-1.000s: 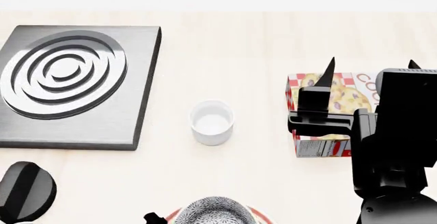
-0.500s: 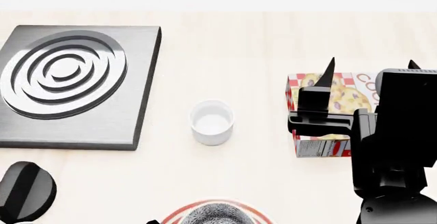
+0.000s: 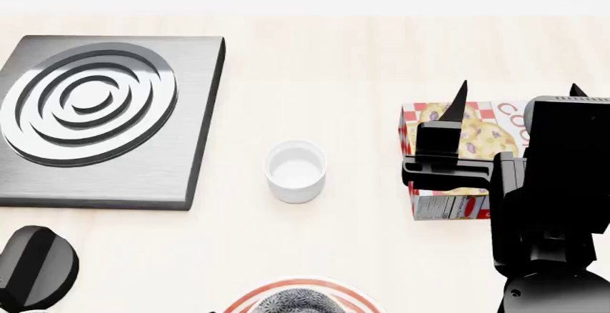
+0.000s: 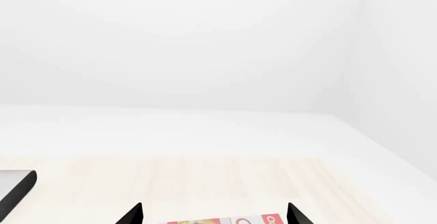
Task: Pick the akita bowl on the stove and place it on the plate.
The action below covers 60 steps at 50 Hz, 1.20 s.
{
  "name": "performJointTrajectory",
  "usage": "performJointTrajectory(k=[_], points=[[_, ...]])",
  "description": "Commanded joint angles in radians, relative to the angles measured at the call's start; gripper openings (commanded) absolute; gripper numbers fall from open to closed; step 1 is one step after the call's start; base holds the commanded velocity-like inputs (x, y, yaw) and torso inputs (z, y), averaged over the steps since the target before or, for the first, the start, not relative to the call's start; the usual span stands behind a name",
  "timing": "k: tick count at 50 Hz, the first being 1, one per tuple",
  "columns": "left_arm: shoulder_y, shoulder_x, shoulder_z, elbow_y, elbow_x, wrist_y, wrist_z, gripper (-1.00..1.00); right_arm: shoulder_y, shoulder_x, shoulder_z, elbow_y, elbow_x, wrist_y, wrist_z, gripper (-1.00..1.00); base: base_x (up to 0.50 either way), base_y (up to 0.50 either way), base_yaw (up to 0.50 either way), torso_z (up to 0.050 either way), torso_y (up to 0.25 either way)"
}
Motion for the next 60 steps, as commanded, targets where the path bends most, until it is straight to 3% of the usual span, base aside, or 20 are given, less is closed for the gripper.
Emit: performJointTrajectory(k=[1, 60], points=[[0.009, 0.014, -0.032, -0.007, 0.009, 0.005, 0.002, -1.0, 0.0, -0.009, 0.012, 0.0, -0.01, 0.005, -0.009, 1.0, 0.0, 0.0, 0.0, 0.0, 0.0], [0.06, 0.023, -0.026, -0.071, 0.019, 0.055, -0.037, -1.0, 0.0, -0.001, 0.006, 0.002, 0.004, -0.002, 0.003, 1.0, 0.0, 0.0, 0.0, 0.0, 0.0]])
